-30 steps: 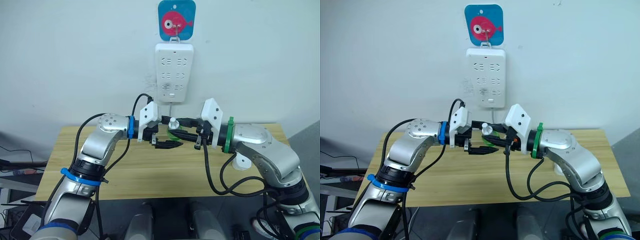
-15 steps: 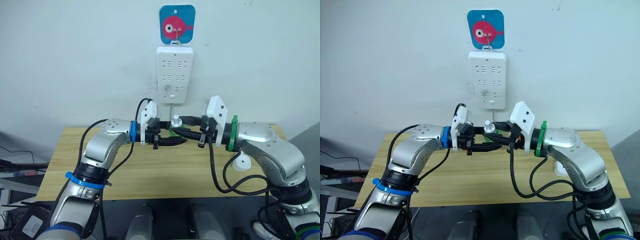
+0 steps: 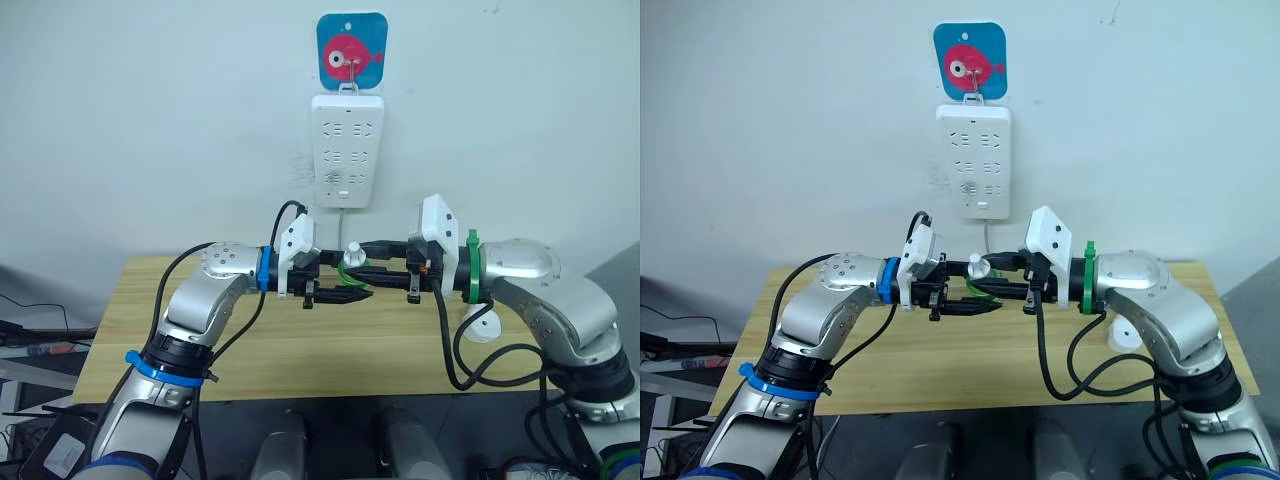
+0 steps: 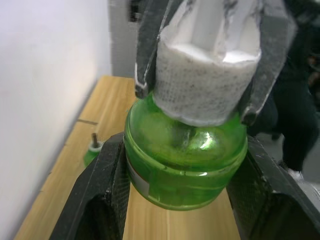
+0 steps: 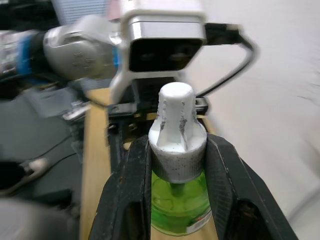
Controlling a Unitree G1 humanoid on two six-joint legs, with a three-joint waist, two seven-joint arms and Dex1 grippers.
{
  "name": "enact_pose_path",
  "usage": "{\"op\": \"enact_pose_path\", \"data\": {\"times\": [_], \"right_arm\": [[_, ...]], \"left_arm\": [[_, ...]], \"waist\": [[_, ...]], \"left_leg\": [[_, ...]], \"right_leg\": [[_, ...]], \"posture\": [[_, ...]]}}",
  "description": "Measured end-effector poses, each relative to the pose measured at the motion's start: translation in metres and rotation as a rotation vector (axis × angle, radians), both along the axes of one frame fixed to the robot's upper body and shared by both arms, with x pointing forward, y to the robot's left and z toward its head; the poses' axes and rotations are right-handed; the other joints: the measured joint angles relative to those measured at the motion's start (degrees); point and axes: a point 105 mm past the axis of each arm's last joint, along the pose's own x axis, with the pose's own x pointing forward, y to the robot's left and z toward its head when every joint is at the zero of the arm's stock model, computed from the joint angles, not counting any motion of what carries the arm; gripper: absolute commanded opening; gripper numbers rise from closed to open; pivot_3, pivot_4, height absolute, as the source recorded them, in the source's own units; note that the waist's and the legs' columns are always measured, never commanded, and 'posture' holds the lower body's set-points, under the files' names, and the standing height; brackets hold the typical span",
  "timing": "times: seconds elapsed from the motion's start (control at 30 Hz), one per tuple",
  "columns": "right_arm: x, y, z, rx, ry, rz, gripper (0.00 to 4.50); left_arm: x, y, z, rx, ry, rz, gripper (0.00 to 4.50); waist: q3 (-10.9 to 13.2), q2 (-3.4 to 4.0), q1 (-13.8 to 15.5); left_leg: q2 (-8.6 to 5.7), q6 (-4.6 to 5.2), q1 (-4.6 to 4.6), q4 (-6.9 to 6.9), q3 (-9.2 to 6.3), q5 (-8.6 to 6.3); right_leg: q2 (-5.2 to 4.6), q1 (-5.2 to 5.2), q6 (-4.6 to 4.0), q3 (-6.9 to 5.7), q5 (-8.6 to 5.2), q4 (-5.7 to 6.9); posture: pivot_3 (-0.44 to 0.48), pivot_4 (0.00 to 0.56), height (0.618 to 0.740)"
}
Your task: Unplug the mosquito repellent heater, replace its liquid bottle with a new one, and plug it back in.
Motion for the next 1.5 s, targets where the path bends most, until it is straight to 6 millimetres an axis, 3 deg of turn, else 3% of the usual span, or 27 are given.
{"op": "enact_pose_path", "data": {"times": [0.13,0.37,0.57,0.8,0.9,1.0,1.17,1.33,1.5], "right_arm": [[0.002,0.0,0.0,-0.055,0.03,0.093,1.07],[0.006,-0.007,0.001,-0.051,0.019,0.038,3.49],[0.008,-0.03,0.013,0.058,-0.104,-0.242,3.51],[-0.01,-0.004,-0.001,0.251,-0.114,-0.5,3.51],[-0.007,0.009,-0.007,0.261,-0.133,-0.571,3.51],[0.0,0.014,-0.012,0.271,-0.133,-0.629,2.9],[0.002,0.013,-0.013,0.267,-0.155,-0.648,1.15],[-0.004,0.015,-0.015,0.237,-0.154,-0.554,1.06],[-0.015,0.01,-0.019,0.054,-0.114,-0.156,1.06]], "left_arm": [[-0.003,-0.002,-0.003,0.01,-0.002,-0.02,2.32],[0.001,-0.003,-0.002,-0.005,-0.008,0.035,2.32],[0.019,-0.001,0.002,-0.092,-0.005,0.219,2.32],[0.025,-0.001,-0.003,-0.108,0.012,0.296,2.32],[0.026,-0.004,-0.003,-0.114,0.014,0.302,2.32],[0.026,-0.004,-0.003,-0.115,0.017,0.309,2.32],[0.025,-0.003,-0.003,-0.106,0.023,0.306,2.32],[0.016,0.002,-0.005,-0.076,0.029,0.275,2.32],[-0.011,0.008,-0.016,0.006,0.084,0.11,2.32]], "waist": [[0.0,0.0,0.1],[0.0,-0.01,0.2],[0.0,-0.03,0.3],[-0.1,0.05,-0.3],[-0.4,0.06,-0.6],[-0.5,0.1,-0.5],[-0.6,0.12,-0.5],[-0.6,0.14,-0.6],[-0.6,0.15,-0.6]], "left_leg": [[0.02,0.0,0.0,0.01,-0.05,0.0],[0.01,0.0,-0.01,0.05,-0.05,0.0],[0.02,0.0,-0.04,0.06,-0.07,0.0],[0.07,0.0,0.06,0.07,-0.03,0.0],[0.02,-0.01,0.11,0.07,-0.01,0.01],[0.0,-0.01,0.12,0.07,-0.02,0.01],[0.02,-0.01,0.13,0.05,-0.02,0.01],[0.02,0.0,0.13,0.03,0.01,0.01],[0.02,0.24,0.3,0.02,0.06,-0.12]], "right_leg": [[0.0,0.0,0.0,-0.05,0.0,0.06],[-0.05,0.0,0.0,-0.04,0.0,0.09],[-0.14,0.0,0.0,-0.04,0.0,0.11],[-0.07,-0.03,0.0,0.03,0.0,0.29],[0.0,0.0,0.0,0.04,0.0,0.3],[0.0,0.02,0.0,0.03,-0.01,0.27],[0.0,0.02,0.0,0.03,-0.01,0.25],[0.01,0.03,0.0,0.04,-0.01,0.24],[0.04,0.21,-0.01,0.04,-0.01,0.2]], "posture": [[0.035,0.17,0.732],[0.015,0.175,0.732],[-0.005,0.178,0.732],[-0.025,0.171,0.732],[-0.022,0.17,0.732],[-0.014,0.165,0.732],[-0.003,0.165,0.732],[0.008,0.167,0.732],[0.009,0.176,0.732]]}}
